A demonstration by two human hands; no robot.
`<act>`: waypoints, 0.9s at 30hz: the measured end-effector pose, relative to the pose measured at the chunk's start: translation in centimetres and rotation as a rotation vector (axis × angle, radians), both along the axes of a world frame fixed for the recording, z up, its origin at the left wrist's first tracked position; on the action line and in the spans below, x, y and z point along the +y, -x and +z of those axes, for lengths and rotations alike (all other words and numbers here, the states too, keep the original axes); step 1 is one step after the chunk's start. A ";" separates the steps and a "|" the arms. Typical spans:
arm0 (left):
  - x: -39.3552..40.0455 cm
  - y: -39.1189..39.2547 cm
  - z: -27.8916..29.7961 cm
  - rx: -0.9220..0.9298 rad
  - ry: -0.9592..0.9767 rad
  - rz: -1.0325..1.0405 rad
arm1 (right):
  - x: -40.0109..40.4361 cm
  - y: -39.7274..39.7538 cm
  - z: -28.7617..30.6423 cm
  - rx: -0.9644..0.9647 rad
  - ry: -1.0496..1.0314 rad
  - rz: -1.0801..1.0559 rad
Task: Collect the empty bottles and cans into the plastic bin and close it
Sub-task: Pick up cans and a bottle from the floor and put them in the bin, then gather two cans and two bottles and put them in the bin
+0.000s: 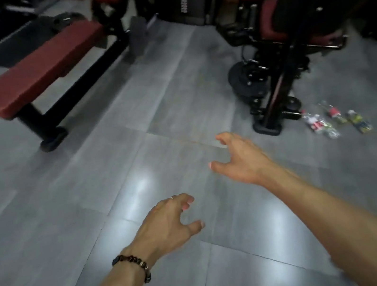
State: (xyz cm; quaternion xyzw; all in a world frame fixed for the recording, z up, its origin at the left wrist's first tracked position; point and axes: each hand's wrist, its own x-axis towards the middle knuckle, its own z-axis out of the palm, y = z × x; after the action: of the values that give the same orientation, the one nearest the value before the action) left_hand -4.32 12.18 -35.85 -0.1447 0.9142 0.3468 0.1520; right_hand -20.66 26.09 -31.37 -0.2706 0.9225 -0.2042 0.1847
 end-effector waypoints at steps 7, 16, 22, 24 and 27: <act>10.0 11.7 2.2 -0.010 0.008 -0.362 | 15.5 5.4 1.1 -0.019 0.002 -0.362; 24.2 23.2 -0.3 -0.075 -0.005 -0.822 | 32.2 6.8 -2.3 -0.083 0.011 -0.861; 36.7 26.6 -5.2 -0.157 -0.004 -1.039 | 43.9 3.9 -7.9 -0.177 0.086 -1.139; 41.1 27.3 -8.1 -0.167 0.005 -1.095 | 47.8 3.3 -11.0 -0.209 0.061 -1.181; 47.2 28.2 -13.8 -0.196 0.004 -1.141 | 53.2 2.7 -17.1 -0.283 0.018 -1.222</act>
State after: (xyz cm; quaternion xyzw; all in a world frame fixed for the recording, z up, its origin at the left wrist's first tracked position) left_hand -32.53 59.40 -49.67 0.3394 0.8298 0.1929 0.3988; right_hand -23.37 79.31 -48.44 0.3337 0.8754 -0.3147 0.1527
